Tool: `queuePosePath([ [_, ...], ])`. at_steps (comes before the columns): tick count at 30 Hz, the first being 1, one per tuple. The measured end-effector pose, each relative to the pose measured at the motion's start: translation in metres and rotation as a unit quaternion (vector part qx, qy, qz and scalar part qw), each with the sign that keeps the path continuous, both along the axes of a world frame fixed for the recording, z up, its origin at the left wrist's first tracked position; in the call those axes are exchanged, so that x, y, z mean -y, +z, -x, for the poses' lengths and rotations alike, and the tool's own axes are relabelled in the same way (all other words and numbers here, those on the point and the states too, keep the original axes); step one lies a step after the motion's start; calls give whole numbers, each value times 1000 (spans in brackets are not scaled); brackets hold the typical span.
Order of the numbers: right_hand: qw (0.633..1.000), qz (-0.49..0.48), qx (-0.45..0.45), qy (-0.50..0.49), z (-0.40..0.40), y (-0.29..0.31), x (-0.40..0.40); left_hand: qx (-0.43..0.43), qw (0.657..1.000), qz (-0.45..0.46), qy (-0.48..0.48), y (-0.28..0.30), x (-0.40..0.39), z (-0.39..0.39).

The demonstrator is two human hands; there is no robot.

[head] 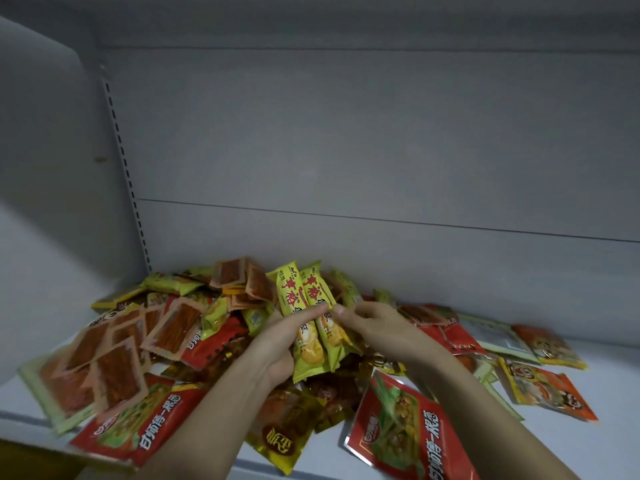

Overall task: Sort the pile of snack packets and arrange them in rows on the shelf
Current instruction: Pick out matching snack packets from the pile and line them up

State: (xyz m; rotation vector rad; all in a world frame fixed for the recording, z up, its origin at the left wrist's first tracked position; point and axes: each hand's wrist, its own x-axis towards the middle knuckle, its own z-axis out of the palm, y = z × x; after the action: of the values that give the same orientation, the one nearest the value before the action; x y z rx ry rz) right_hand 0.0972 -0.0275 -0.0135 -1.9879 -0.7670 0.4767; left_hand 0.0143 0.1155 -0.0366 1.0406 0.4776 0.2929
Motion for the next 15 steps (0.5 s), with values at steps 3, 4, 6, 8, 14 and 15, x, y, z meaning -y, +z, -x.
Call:
queuePosePath([
  [3,989,54,79,-114,-40,-6,-1,-10,1000,19,-8,2,-11,6],
  [4,975,91,126,-157,-56,-13,0,-10,1000,21,-13,2,-14,7],
  [6,949,157,173,-210,-76,-24,2,-15,999,25,-15,1,-18,9],
  [8,939,201,171,-220,-83,-30,0,-23,999,30,-12,1,-20,10],
  [14,939,217,128,-235,-99,-39,-6,-24,999,45,-10,1,-24,12],
  [15,938,213,120,-245,-104,-39,-3,-22,999,43,-11,2,-24,12],
])
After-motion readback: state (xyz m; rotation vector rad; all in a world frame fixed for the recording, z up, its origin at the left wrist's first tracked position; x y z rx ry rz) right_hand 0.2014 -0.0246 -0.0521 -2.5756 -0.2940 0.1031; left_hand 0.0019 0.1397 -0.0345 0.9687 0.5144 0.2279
